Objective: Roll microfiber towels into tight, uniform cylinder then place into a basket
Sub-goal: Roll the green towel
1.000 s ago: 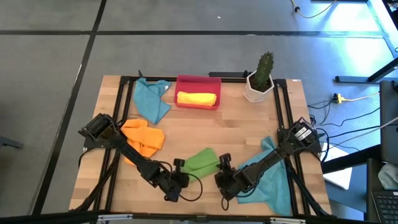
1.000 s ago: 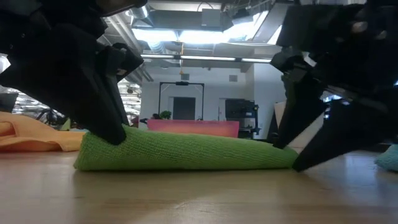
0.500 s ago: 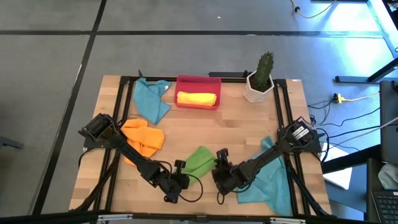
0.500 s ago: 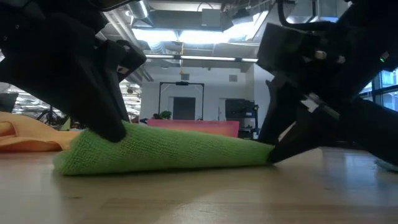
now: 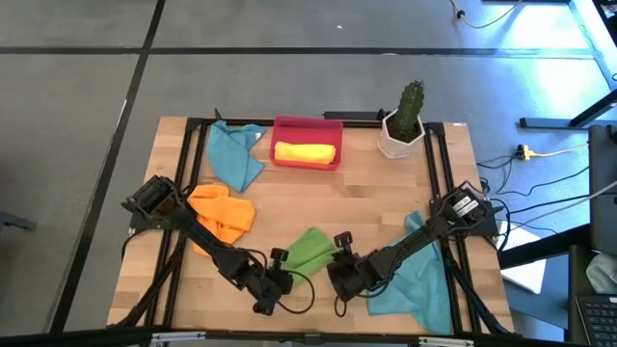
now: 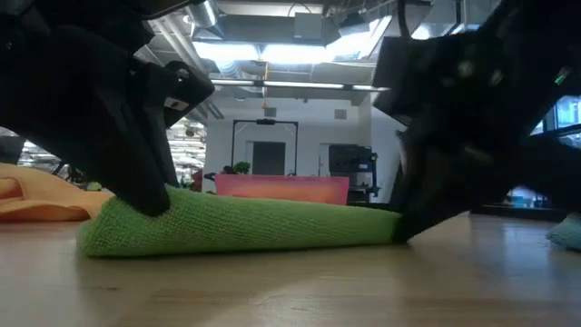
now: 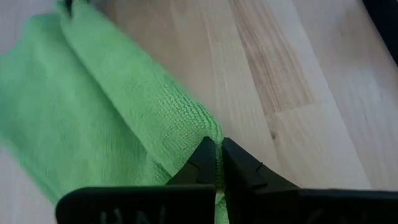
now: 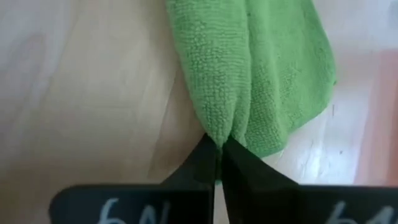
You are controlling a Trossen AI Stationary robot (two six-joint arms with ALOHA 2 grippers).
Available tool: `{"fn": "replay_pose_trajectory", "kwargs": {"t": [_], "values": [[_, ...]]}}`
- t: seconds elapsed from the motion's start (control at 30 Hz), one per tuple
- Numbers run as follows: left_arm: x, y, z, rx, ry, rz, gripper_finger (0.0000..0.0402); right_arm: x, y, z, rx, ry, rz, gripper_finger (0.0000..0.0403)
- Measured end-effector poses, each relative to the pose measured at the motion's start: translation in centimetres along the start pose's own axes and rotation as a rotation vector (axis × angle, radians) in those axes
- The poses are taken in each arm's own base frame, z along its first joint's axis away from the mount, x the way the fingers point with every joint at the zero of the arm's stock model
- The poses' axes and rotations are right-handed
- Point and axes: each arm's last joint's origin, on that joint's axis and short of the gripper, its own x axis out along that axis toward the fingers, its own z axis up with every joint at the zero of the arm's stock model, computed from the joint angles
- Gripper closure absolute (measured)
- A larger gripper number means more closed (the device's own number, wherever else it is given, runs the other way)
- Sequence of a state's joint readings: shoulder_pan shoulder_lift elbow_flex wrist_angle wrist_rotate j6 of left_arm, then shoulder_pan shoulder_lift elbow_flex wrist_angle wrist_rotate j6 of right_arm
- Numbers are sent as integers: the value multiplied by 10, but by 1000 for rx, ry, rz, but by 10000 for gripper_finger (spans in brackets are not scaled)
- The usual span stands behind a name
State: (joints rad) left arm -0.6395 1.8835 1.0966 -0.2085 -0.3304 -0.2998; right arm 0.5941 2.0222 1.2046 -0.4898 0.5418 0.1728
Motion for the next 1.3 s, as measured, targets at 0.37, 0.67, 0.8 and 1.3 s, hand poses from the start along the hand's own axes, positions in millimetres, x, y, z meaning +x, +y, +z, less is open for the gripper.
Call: {"fn": "replay_pose_trajectory", "kwargs": {"t": [0.37, 0.67, 0.8, 1.3], "values": [[-9, -12, 2, 78, -33, -71, 401, -46, 30, 25, 180, -16, 291, 399], [-34, -19, -2, 42, -105, -160, 401, -39, 20, 44, 304, -100, 510, 399], [-30, -12, -27, -48, -155, -225, 401, -27, 7, 47, 341, -219, 680, 399], [-33, 7, -83, -287, -192, -288, 401, 33, -41, -10, 665, -467, 1003, 399]]}}
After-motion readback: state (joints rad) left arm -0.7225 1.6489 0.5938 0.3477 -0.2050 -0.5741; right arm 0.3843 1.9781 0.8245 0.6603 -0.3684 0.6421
